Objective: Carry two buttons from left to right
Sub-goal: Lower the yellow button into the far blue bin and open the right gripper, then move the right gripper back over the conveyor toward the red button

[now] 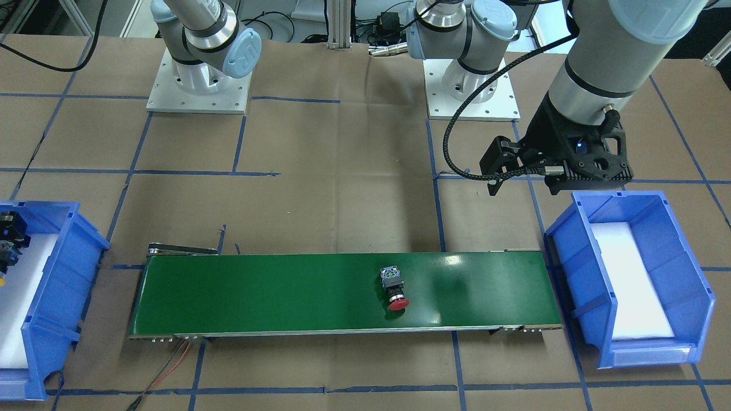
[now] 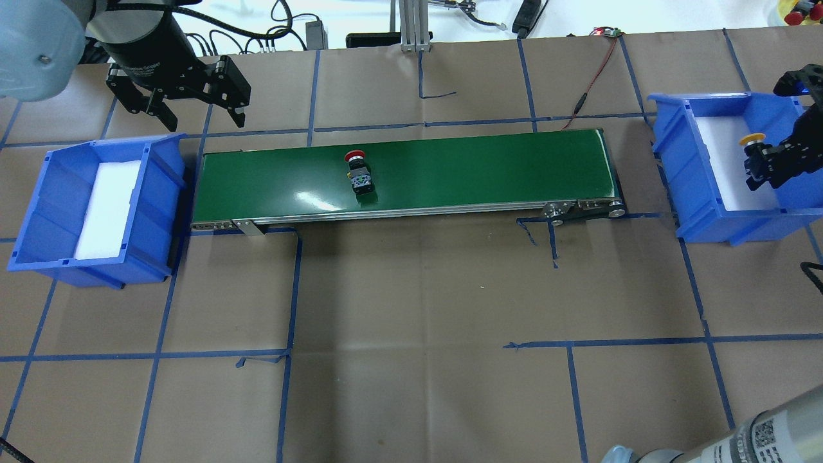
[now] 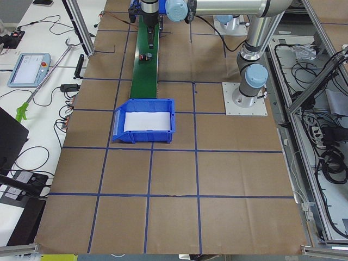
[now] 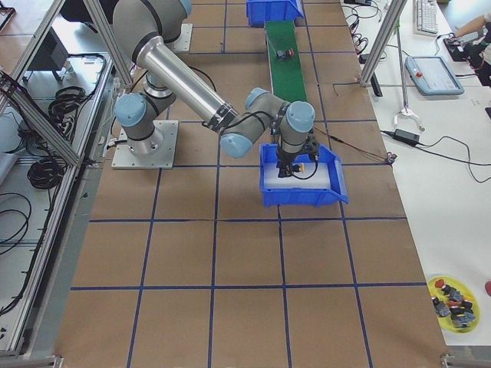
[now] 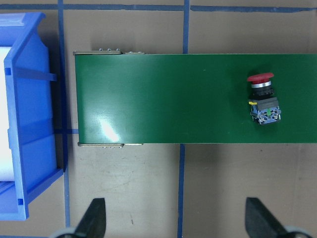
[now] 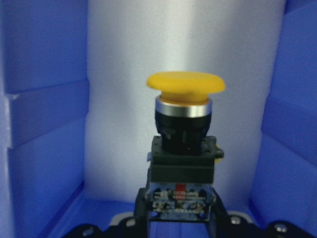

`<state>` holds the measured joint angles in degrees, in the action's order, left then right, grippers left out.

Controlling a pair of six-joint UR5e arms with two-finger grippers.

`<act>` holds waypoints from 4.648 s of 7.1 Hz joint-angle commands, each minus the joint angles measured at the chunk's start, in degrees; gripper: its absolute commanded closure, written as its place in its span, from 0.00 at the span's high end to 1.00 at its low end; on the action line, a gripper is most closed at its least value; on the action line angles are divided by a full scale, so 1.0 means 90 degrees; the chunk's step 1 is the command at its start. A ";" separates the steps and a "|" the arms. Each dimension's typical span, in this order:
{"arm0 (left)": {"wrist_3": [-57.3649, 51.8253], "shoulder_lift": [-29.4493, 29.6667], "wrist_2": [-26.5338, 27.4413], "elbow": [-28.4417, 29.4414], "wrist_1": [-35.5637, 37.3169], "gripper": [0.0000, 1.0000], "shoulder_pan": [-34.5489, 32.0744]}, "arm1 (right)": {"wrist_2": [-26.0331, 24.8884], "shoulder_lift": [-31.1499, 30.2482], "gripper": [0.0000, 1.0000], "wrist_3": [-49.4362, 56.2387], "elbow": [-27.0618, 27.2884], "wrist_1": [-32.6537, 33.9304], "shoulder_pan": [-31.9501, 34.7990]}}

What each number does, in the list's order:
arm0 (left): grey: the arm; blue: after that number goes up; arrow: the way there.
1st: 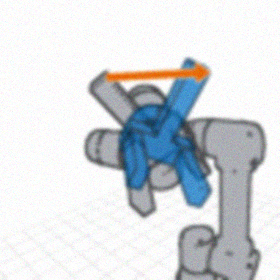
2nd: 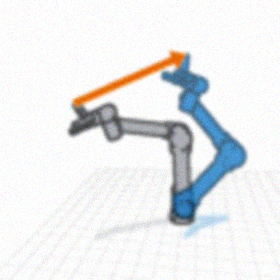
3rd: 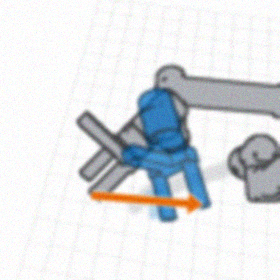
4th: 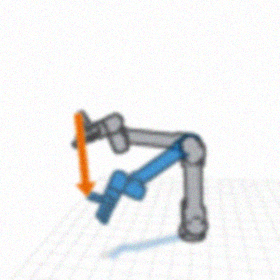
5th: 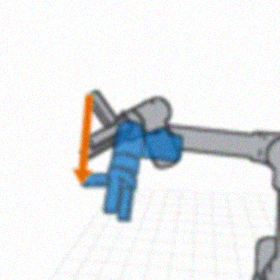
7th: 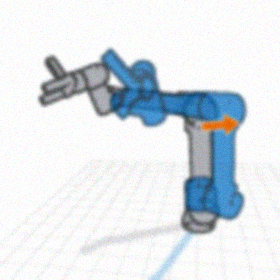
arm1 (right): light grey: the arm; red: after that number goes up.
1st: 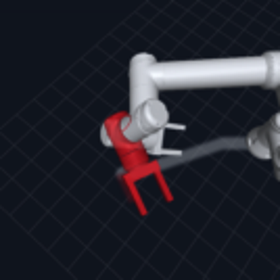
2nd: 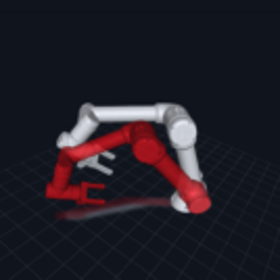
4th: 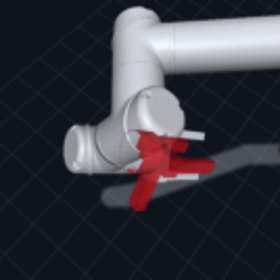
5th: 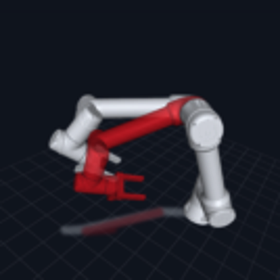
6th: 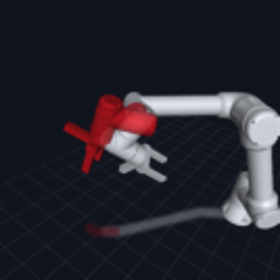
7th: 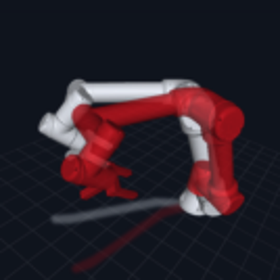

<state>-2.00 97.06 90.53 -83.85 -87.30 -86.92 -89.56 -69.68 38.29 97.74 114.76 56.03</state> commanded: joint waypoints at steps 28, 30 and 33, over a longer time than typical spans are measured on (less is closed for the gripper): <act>0.0037 0.0006 -0.0049 0.0020 0.0012 1.00 0.0000 | 0.0049 -0.0773 1.00 -0.5299 -0.1280 -0.1315 0.4068; 0.0037 0.0006 -0.0049 0.0020 0.0012 1.00 0.0000 | 0.0107 -0.0667 1.00 -0.5328 -0.1231 -0.1296 0.4058; 0.0037 0.0006 -0.0049 0.0020 0.0002 1.00 0.0000 | 0.0165 -0.0413 0.99 -0.5367 -0.1135 -0.1189 0.4048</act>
<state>-1.67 97.12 90.09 -83.67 -87.21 -86.92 -88.43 -74.17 -9.97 86.93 103.42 92.53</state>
